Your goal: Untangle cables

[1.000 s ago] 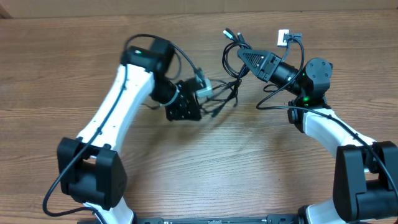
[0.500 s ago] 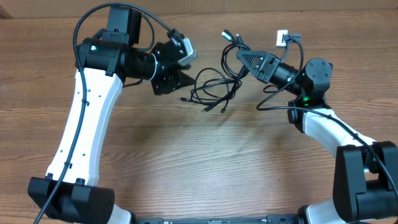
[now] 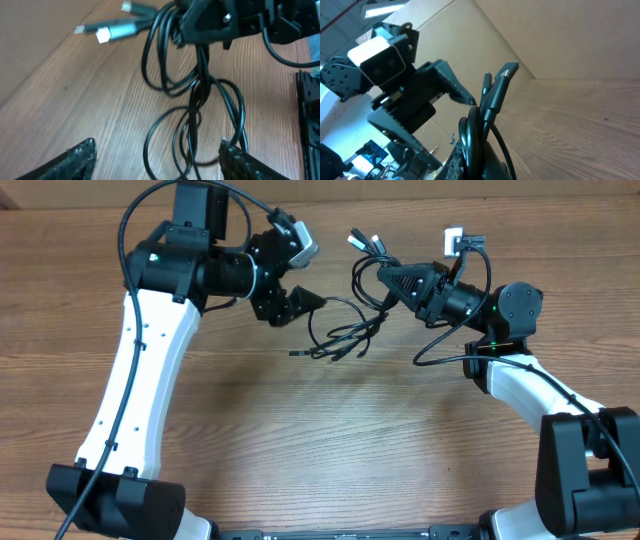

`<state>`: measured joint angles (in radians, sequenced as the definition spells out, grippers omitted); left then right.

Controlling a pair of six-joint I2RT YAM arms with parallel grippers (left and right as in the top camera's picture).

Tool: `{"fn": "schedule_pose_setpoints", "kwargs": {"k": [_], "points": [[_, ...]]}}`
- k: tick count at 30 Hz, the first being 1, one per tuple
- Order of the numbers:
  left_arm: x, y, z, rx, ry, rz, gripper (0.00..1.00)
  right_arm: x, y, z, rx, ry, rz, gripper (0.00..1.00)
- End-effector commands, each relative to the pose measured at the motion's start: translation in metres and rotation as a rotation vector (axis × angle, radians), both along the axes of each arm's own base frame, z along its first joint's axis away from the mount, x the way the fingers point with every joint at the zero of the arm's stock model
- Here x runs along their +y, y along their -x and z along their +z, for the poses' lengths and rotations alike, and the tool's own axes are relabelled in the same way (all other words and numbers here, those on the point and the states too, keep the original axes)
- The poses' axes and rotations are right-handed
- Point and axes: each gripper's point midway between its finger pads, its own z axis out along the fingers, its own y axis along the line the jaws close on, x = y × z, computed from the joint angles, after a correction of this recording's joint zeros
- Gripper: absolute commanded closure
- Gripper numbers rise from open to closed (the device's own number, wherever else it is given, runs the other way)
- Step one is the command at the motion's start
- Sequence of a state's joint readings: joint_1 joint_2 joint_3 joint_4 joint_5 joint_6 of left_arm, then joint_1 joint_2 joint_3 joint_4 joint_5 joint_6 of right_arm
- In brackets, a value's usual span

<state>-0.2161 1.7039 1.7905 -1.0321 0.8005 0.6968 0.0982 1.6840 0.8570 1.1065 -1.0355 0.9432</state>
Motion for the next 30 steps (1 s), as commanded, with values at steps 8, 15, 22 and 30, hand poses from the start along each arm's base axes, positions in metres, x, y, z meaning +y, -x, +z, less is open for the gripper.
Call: {"fn": "schedule_pose_setpoints", "kwargs": {"k": [8, 15, 22, 30], "points": [[-0.042, 0.003, 0.009, -0.087, 0.009, -0.075, 0.06, 0.001, 0.01, 0.02, -0.033, -0.025, 0.039, 0.96], [-0.049, -0.015, 0.002, -0.084, 0.035, -0.061, 0.0, 0.003, 0.019, 0.025, -0.054, -0.025, 0.08, 0.96], [-0.056, -0.022, -0.003, -0.039, 0.063, -0.034, 0.09, 0.003, 0.02, 0.024, -0.054, -0.022, 0.085, 0.96], [-0.068, -0.017, -0.009, 0.01, 0.101, -0.08, 0.2, 0.003, 0.021, 0.024, -0.054, -0.02, 0.089, 0.96]]}}
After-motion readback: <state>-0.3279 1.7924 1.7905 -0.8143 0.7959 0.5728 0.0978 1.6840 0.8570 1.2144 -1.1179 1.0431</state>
